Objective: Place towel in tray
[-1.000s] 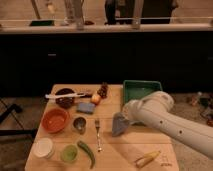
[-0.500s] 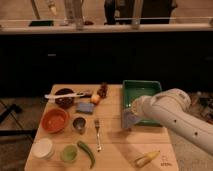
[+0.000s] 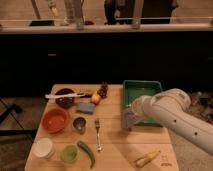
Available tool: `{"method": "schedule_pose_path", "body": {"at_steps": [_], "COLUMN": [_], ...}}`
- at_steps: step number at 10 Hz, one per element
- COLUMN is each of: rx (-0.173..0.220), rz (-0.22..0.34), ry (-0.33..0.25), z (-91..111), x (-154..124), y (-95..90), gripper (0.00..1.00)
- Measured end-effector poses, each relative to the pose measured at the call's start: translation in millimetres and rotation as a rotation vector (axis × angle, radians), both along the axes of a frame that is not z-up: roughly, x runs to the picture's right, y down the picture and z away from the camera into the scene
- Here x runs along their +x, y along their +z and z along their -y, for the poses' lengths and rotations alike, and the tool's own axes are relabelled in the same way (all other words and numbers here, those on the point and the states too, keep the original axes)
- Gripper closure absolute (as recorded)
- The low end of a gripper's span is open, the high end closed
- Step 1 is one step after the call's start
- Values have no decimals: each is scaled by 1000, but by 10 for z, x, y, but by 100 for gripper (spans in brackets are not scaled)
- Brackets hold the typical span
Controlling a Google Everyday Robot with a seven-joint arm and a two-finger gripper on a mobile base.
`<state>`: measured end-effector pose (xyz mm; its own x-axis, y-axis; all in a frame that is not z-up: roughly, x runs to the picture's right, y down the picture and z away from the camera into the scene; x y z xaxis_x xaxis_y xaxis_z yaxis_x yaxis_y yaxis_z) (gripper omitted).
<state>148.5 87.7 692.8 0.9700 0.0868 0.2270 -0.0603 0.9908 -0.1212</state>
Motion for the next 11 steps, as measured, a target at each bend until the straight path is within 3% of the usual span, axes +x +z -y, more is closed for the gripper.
{"method": "schedule_pose_path", "body": {"at_steps": [2, 5, 7, 11], "rx": [1, 24, 57, 127], "rz": [-1, -60, -119, -180], "ry": [0, 31, 61, 86], "z": [1, 52, 128, 408], "x": [4, 212, 506, 693], "y": [1, -59, -173, -346], "gripper": [100, 100, 100, 100]}}
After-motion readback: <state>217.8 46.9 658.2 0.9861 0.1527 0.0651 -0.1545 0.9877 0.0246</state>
